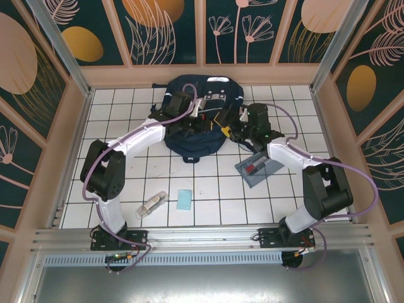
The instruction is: Pack the student bag
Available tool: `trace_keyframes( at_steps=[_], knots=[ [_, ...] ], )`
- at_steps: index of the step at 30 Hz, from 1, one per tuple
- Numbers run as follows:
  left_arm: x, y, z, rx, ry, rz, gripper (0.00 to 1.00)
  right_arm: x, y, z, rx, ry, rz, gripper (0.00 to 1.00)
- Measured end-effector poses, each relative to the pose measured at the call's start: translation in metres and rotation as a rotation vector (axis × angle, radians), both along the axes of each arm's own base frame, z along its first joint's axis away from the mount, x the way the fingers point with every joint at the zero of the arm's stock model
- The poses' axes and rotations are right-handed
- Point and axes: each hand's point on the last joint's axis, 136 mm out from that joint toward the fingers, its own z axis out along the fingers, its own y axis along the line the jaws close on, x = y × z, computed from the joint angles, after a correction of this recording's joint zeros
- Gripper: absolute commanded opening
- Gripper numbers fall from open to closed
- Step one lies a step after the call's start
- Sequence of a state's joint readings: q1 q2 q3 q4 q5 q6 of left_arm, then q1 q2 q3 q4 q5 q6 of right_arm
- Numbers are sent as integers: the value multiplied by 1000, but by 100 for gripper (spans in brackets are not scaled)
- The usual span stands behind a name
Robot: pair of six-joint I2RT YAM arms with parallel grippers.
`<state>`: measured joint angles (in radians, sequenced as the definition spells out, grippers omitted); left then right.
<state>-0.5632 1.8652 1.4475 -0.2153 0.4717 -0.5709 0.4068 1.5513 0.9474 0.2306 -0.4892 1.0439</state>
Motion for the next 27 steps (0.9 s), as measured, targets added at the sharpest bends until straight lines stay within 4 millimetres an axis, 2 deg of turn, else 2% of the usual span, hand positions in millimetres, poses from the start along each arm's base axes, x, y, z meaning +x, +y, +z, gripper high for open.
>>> trace_keyframes(
  at_steps=[4,7,9,11,14,17,22,27],
  knots=[
    [3,-3,4,-27,-11,8,0,10,7,-10,48,26,-8,67],
    [0,-4,-1,-39,5,8,0,17,10,-22,77,60,-16,66],
    [-2,-4,-5,-42,15,6,0,22,11,-30,99,84,-27,61],
    [-5,-5,-8,-46,21,2,0,25,12,-38,106,102,-36,50],
    [-10,-2,-11,-42,26,2,0,32,16,-43,108,111,-36,17],
    [-13,3,-11,-29,16,14,0,33,20,-37,117,101,-23,0],
    [-10,14,-12,26,-15,43,0,33,22,-36,112,89,-19,0],
    [-4,41,-25,162,-44,98,0,33,17,-45,64,92,-32,0]
  ],
)
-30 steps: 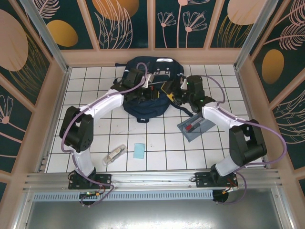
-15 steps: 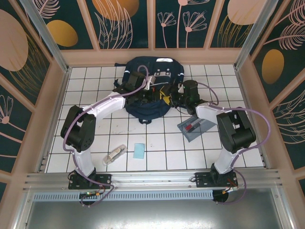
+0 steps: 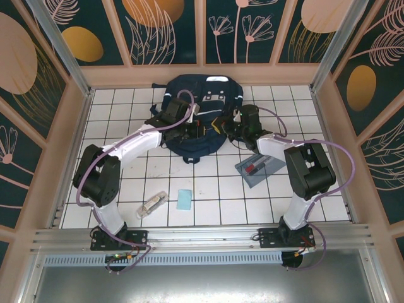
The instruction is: Pack the student bag
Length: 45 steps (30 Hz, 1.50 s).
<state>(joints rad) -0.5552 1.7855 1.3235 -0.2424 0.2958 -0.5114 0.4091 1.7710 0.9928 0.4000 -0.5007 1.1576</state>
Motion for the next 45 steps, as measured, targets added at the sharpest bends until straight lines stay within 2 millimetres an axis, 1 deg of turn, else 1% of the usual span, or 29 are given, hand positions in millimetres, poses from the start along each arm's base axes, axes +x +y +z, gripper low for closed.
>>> trace_keyframes(
  at_steps=[3,8,11,13,15,18,20,22,25,27,28,29,30,32,35,38,40,43,45],
  knots=[
    [6,27,-10,65,-1,46,0,-1,-2,-2,-26,-4,0,0],
    [20,95,-37,190,27,180,0,-5,-7,-4,-70,-11,12,0],
    [26,122,-47,227,37,235,0,-6,-8,-5,-99,-13,25,0],
    [28,130,-48,223,38,246,0,-7,-8,-4,-112,-22,38,0],
    [27,129,-44,201,29,240,0,-6,-8,-3,-129,-30,50,0],
    [23,125,-29,156,2,225,0,0,-12,4,-164,-47,63,0],
    [16,117,-15,130,-24,207,0,9,-14,10,-185,-64,70,0],
    [9,105,-1,103,-52,189,0,22,-18,15,-199,-84,69,8],
    [-6,79,17,30,-79,151,0,40,-27,14,-218,-93,57,29],
    [-14,61,22,-18,-75,124,0,51,-34,13,-238,-98,34,41],
    [-20,51,23,-40,-64,105,0,57,-38,13,-252,-106,19,52],
    [-26,41,24,-62,-50,85,0,62,-41,13,-263,-112,5,61],
    [-31,33,25,-79,-41,69,0,65,-44,14,-271,-117,-7,65],
    [-38,17,28,-117,-27,40,0,67,-47,16,-289,-132,-19,67],
    [-37,-8,29,-166,-2,2,0,62,-53,24,-312,-144,-34,68],
    [-25,-37,30,-203,7,-35,0,42,-61,42,-314,-156,-44,68],
    [-14,-56,31,-228,0,-57,0,25,-67,62,-304,-186,-53,68],
    [-2,-73,33,-251,-13,-77,0,4,-71,84,-281,-222,-59,69],
    [0,-76,33,-258,-15,-80,0,-7,-72,87,-264,-220,-58,69]
  ],
)
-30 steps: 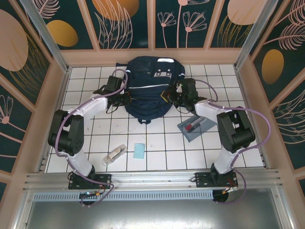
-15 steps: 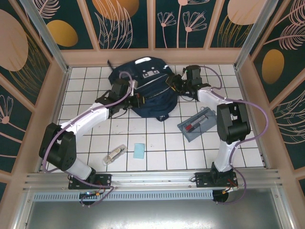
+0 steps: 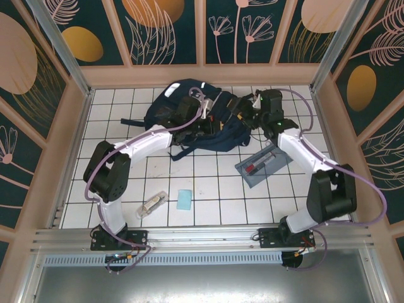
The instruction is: Pack the student bag
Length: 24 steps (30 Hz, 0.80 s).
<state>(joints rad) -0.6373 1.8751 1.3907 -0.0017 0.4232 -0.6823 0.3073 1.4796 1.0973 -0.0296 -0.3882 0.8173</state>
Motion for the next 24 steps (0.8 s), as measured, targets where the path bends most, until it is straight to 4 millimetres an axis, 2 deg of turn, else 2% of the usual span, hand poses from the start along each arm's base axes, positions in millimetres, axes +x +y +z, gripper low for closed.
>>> trace_keyframes(
  at_steps=[4,11,12,14,16,17,18,20,24],
  knots=[
    [0,0,0,0,0,0,0,-7,1,-22,11,65,4,69],
    [-4,2,-3,2,7,0,0,4,21,-69,43,177,40,69],
    [-6,1,-6,3,12,-4,0,6,25,-76,46,194,48,66],
    [-9,1,-9,4,19,-8,0,10,33,-84,54,209,58,51],
    [-12,0,-13,7,29,-12,0,13,39,-88,63,214,64,17],
    [-13,1,-15,9,33,-11,0,13,41,-89,69,217,65,5],
    [-14,2,-19,14,40,-11,0,13,42,-88,77,219,69,0],
    [-16,5,-23,28,41,-6,0,12,45,-88,86,223,70,0],
    [-14,17,-20,90,-13,25,0,13,47,-85,95,208,75,0]
  ],
)
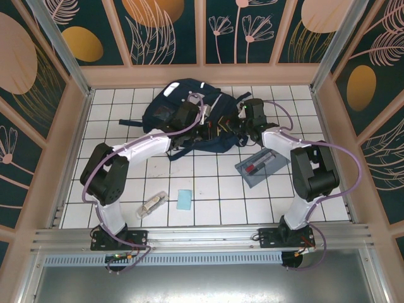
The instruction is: Pack the student bag
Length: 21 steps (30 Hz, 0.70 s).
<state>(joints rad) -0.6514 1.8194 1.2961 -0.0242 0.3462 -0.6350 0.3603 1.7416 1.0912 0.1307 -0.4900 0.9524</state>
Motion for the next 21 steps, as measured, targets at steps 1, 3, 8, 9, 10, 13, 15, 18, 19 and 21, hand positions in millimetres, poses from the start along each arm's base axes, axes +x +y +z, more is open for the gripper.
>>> trace_keyframes(
  at_steps=[1,3,8,9,10,13,15,18,19,21],
  knots=[
    [-1,4,-1,16,-10,6,0,0,0,1,1,-2,2,0],
    [-2,15,-5,40,-19,16,0,-1,1,2,-1,-6,5,0],
    [-1,61,-12,90,-28,83,0,-3,1,-1,-17,-3,6,0],
    [4,79,-16,116,-28,127,0,-1,-3,-3,-26,-3,-3,0],
    [9,100,-20,148,-26,180,0,0,-7,-4,-33,-2,-10,0],
    [25,148,-34,246,-22,309,0,3,-12,-5,-39,-3,-19,0],
    [29,167,-42,300,-13,359,0,3,-13,-5,-42,-3,-18,0],
    [31,177,-45,327,-12,384,0,2,-13,-6,-46,-5,-14,0],
    [30,174,-44,316,-11,374,0,2,-13,-6,-48,-6,-13,0],
    [29,166,-41,284,-9,343,3,1,-12,-6,-49,-6,-9,0]
  ],
)
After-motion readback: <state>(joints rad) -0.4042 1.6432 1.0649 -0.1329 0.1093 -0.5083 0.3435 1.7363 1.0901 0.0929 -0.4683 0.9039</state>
